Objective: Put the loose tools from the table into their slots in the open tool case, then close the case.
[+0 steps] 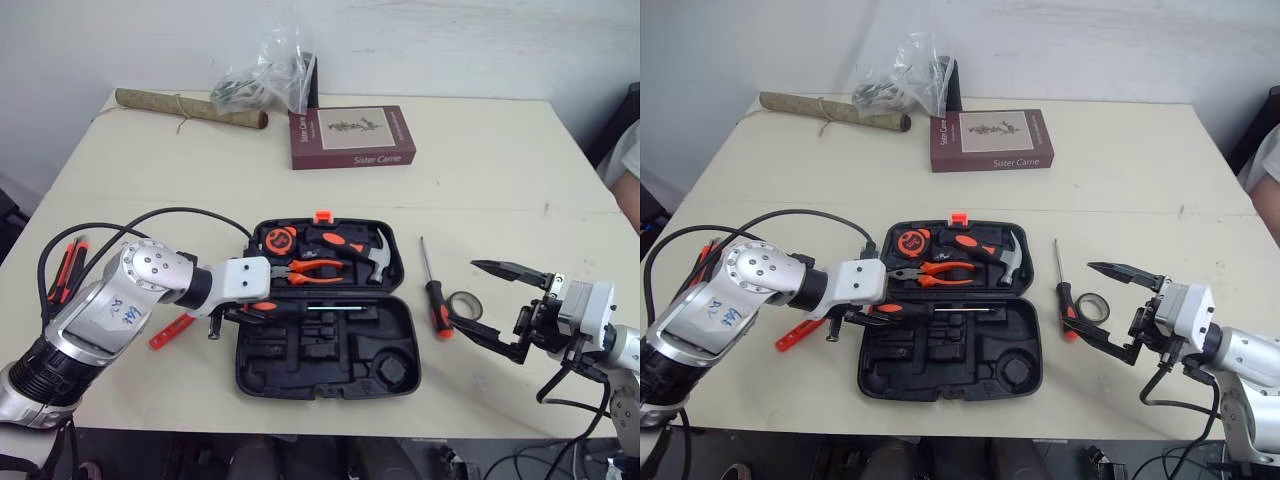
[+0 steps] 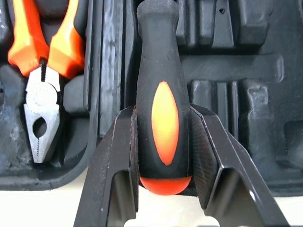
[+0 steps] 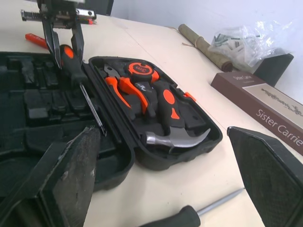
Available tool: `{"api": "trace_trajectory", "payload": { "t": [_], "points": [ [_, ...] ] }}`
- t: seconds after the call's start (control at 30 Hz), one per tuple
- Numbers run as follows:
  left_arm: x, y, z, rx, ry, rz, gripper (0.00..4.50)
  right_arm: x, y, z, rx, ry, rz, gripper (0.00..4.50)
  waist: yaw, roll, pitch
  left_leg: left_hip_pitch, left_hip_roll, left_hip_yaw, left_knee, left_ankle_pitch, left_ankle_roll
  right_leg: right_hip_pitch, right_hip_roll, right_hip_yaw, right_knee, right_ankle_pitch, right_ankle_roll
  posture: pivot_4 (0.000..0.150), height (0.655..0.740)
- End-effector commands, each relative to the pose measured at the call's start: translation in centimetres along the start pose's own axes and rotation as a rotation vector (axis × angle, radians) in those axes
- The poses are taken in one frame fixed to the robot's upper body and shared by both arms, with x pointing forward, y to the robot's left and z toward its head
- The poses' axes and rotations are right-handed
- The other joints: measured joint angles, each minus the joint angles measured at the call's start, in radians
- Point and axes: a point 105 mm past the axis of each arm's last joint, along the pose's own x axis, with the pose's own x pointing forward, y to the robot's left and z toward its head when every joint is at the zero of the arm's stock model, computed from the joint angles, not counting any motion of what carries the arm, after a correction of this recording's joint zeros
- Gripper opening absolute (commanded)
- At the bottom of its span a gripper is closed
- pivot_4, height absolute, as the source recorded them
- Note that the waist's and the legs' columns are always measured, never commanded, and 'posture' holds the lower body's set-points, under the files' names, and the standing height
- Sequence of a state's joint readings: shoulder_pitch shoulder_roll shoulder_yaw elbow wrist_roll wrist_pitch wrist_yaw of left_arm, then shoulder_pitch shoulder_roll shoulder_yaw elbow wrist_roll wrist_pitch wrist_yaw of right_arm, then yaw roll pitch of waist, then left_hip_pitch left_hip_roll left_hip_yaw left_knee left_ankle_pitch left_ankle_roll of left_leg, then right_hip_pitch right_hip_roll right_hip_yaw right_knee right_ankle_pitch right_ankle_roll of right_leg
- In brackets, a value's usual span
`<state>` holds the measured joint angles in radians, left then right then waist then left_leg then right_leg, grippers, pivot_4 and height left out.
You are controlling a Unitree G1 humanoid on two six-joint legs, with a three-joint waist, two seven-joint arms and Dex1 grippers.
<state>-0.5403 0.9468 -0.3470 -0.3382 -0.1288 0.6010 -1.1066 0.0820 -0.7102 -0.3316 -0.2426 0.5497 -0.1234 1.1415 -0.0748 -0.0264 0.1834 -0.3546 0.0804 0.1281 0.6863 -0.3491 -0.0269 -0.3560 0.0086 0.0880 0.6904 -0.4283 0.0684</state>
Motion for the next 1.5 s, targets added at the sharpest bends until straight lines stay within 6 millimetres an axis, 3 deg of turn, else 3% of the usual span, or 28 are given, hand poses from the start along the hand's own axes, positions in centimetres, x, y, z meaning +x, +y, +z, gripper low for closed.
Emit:
{"api": "trace_trajectory", "payload": {
  "t": [0.03, 0.57, 0.8, 1.0, 1.23, 1.33, 1.43, 1.5],
  "points": [
    [0.2, 0.4, 0.3, 0.045, 0.009, 0.010, 0.79, 0.2, -0.1, 0.9, -0.030, -0.015, 0.002, 4.50, 0.003, 0.000, 0.000, 0.000, 0.000, 0.000, 0.000, 0.000, 0.000, 0.000, 0.000, 0.000, 0.000, 0.000, 0.000, 0.150, 0.7400],
    [1.6, 0.9, 1.6, 0.077, -0.011, 0.032, 0.79, 0.3, 0.2, 0.7, -0.014, -0.013, 0.012, 4.50, 0.025, 0.000, 0.000, 0.000, 0.000, 0.000, 0.003, 0.000, 0.000, 0.001, 0.000, 0.000, 0.002, 0.000, 0.000, 0.150, 0.7400],
    [1.4, 1.1, 1.1, 0.099, 0.020, 0.043, 0.79, 0.5, 0.4, 0.9, -0.008, -0.016, 0.013, 4.50, 0.024, 0.000, 0.000, 0.000, 0.000, 0.000, 0.003, 0.000, 0.000, 0.001, 0.000, 0.000, 0.002, 0.000, 0.000, 0.150, 0.7400],
    [-0.2, 1.9, 3.5, 0.209, -0.084, 0.089, 3.51, 0.4, 0.5, 0.9, -0.007, -0.020, 0.009, 4.50, 0.024, 0.000, 0.000, 0.000, 0.000, -0.001, 0.004, 0.000, 0.000, 0.001, 0.000, 0.000, 0.002, 0.000, 0.000, 0.150, 0.7400],
    [-2.6, 1.8, 4.3, 0.204, -0.218, 0.108, 3.51, 0.2, 0.5, 0.6, 0.000, -0.012, 0.006, 4.50, 0.018, 0.000, 0.000, 0.000, 0.000, -0.001, 0.003, 0.000, 0.000, 0.000, 0.000, -0.001, 0.002, 0.000, 0.000, 0.150, 0.7400],
    [-2.5, 2.2, 4.6, 0.115, -0.403, 0.162, 2.65, 0.2, 0.5, 0.6, 0.012, -0.012, 0.004, 4.50, 0.019, 0.001, 0.000, 0.000, 0.000, -0.001, 0.003, 0.000, 0.000, 0.000, 0.000, -0.001, 0.002, 0.000, 0.000, 0.150, 0.7400],
    [-2.1, 2.8, 4.7, 0.021, -0.555, 0.216, 1.30, 0.3, 0.6, 0.5, 0.022, -0.015, 0.004, 4.50, 0.020, 0.001, -0.001, 0.000, 0.000, -0.001, 0.004, 0.000, 0.000, 0.001, -0.001, -0.001, 0.003, 0.000, 0.000, 0.150, 0.7400],
    [-0.6, 2.6, 4.2, -0.018, -0.594, 0.201, 0.39, 0.4, 0.7, 0.5, 0.027, -0.015, 0.004, 4.50, 0.021, 0.001, -0.001, -0.001, 0.000, -0.002, 0.005, 0.000, 0.000, 0.000, -0.001, -0.002, 0.003, 0.000, 0.000, 0.150, 0.7400]
  ]
}}
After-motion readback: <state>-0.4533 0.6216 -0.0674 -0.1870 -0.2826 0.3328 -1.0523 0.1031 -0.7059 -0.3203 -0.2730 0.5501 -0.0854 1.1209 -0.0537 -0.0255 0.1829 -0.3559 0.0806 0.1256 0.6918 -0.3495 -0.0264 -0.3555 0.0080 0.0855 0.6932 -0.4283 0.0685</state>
